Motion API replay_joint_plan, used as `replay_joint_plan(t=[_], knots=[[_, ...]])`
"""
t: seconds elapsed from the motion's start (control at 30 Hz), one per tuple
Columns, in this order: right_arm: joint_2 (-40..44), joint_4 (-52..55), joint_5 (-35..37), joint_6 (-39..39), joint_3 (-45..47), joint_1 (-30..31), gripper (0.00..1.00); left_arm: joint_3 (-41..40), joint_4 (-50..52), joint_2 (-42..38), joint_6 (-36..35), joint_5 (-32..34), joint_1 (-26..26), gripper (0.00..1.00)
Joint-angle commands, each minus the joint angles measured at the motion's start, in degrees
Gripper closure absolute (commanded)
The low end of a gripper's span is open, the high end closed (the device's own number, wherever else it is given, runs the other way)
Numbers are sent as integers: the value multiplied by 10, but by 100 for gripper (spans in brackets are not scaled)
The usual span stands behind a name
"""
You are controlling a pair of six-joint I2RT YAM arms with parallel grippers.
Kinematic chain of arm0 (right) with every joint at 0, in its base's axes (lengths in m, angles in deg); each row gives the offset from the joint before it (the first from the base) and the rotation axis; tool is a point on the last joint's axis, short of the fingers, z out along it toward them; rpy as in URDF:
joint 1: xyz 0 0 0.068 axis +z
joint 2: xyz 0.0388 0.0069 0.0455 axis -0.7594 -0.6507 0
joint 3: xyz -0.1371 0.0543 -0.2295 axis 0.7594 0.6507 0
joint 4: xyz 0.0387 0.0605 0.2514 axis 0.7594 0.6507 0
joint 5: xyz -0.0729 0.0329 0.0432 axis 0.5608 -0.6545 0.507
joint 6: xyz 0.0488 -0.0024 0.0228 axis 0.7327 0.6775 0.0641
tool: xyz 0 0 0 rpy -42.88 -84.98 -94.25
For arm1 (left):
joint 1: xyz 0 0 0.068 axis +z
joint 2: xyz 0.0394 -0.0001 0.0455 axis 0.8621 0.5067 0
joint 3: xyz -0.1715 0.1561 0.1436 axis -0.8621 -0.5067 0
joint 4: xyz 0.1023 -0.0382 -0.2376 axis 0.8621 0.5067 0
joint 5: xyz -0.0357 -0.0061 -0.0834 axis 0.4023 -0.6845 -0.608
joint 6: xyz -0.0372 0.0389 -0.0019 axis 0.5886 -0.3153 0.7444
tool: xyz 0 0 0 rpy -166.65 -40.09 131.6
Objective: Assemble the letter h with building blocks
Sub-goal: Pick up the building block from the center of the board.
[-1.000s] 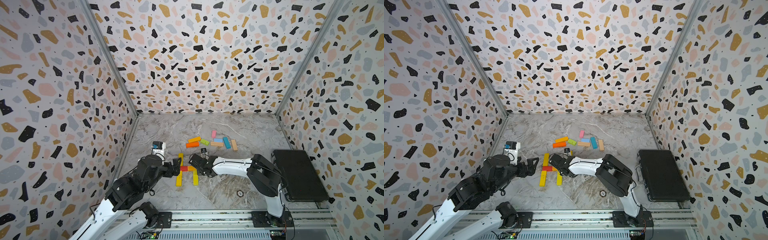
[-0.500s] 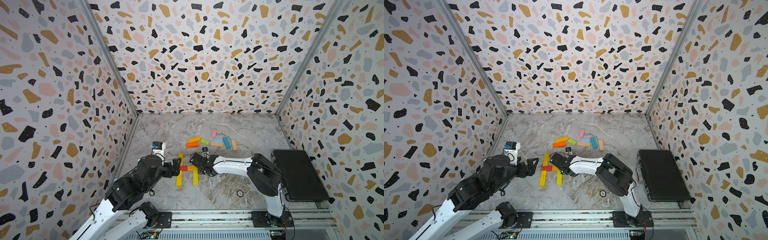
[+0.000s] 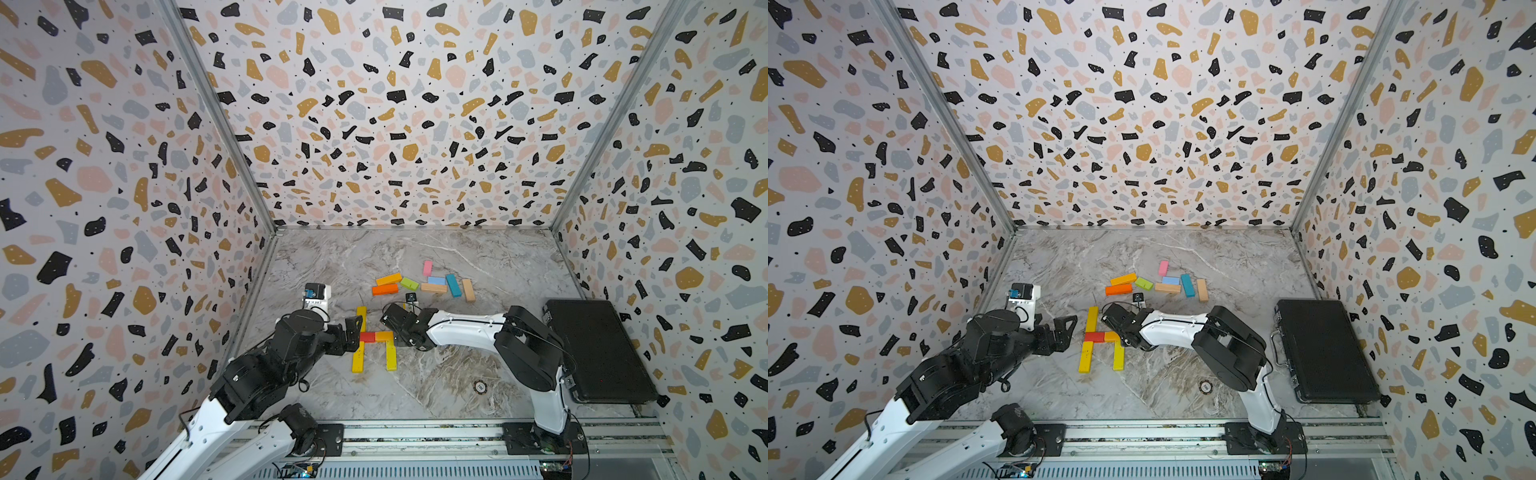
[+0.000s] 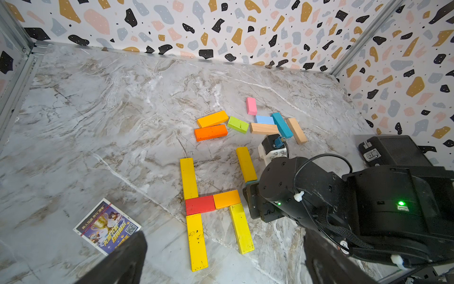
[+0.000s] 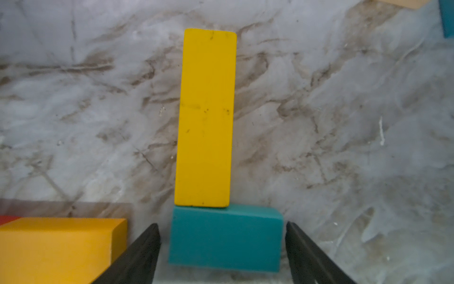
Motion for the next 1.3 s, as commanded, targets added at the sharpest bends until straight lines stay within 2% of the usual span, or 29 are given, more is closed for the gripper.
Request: replay_joint_plan(t=[0.0, 0.2, 0.4, 0.5, 0.57, 0.73, 0.87, 0.97, 1.07, 1.27], knots=[[8, 6, 0, -6, 13, -2, 16, 6, -10, 0, 2, -1, 3, 1], [46, -27, 17, -54, 20, -2, 12, 13, -11, -1, 2, -6, 3, 1], [140, -51, 47, -112, 33, -2, 10, 26, -12, -4, 1, -13, 3, 1], [186, -70, 8, -136, 46, -53, 12, 28, -12, -4, -2, -15, 3, 1], [201, -79, -43, -170, 47, -96, 15, 25, -15, -4, -6, -19, 3, 1], [137, 37, -123, -200, -47, -196, 21, 7, -30, -3, -11, -41, 3, 1], [57, 43, -223, -194, -93, -274, 26, 3, -32, 0, -11, -43, 3, 1], [-3, 57, -228, -215, -152, -285, 24, -1, -34, -1, -10, -46, 3, 1], [-50, 72, -185, -208, -202, -285, 18, -6, -34, -1, -10, -48, 3, 1], [-96, 68, -156, -180, -249, -286, 14, -14, -32, -6, -11, -47, 4, 1]])
